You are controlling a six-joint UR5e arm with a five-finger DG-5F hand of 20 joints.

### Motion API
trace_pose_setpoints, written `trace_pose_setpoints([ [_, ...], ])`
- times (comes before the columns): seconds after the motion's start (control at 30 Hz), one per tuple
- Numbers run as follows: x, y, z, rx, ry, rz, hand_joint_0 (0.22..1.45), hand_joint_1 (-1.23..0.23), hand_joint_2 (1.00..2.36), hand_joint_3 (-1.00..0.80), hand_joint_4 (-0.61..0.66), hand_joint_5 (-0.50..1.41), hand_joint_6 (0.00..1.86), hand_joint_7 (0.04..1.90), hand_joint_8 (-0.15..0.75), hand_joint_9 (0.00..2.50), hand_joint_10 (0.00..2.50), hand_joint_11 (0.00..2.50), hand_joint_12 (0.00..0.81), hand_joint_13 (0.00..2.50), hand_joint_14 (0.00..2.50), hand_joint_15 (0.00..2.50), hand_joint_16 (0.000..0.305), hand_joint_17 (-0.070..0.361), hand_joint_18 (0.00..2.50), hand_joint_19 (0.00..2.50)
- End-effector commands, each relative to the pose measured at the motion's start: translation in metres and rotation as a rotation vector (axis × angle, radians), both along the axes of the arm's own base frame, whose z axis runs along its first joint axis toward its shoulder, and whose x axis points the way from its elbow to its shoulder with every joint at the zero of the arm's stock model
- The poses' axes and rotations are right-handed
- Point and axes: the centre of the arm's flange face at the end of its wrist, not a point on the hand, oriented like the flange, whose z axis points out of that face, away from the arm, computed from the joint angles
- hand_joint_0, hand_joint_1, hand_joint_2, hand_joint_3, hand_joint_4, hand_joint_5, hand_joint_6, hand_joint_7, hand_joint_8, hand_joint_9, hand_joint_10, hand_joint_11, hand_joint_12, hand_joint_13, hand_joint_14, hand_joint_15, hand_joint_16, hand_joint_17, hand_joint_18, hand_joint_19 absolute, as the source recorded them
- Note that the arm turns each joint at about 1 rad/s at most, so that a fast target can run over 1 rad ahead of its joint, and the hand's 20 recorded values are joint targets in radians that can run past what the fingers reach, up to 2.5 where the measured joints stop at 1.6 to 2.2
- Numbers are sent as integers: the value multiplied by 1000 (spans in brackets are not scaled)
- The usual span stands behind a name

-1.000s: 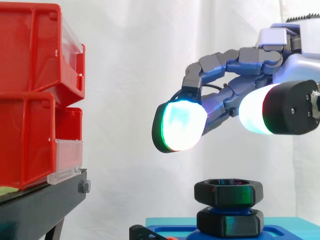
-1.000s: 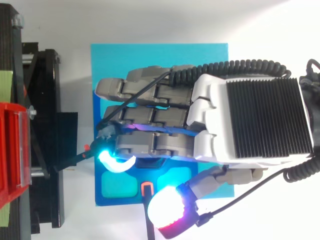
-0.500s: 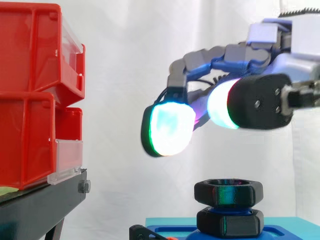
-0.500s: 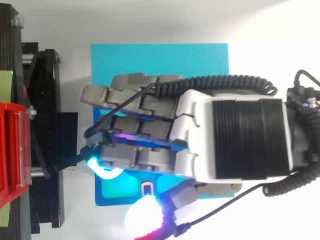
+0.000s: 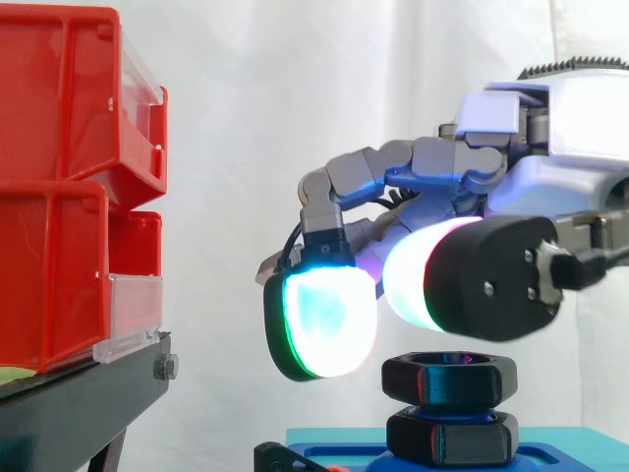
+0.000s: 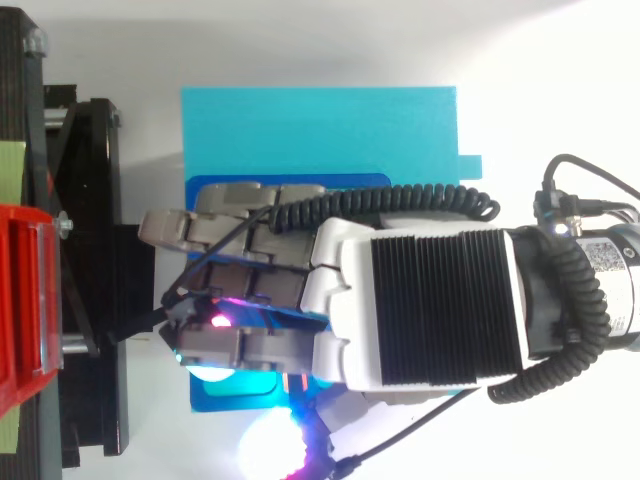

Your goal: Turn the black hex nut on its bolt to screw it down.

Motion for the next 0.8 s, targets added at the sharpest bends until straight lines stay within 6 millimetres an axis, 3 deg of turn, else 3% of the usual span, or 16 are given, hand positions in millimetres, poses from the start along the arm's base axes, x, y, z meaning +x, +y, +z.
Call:
trace_pose_setpoints([
  [0.0, -3, 2, -2, -32, 17, 47, 551, -336, 1000, -500, 171, -40, 507, 1374, 307, 812, 4, 143, 342, 421, 0, 0, 49, 110, 471, 239],
  [0.27, -3, -1, -6, -55, 23, 61, 552, -336, 1000, -500, 183, -45, 501, 1334, 301, 817, 5, 152, 340, 419, 0, 0, 49, 110, 467, 242],
  [0.37, 3, -3, -28, -67, 19, 73, 552, -337, 1000, -500, 171, -45, 501, 1343, 300, 817, 4, 159, 341, 419, 0, 0, 49, 110, 467, 251],
  [0.77, 10, -4, -11, -68, -1, 111, 552, -337, 1000, -500, 193, -47, 501, 1337, 304, 808, 4, 146, 344, 410, 0, 0, 49, 110, 462, 244],
])
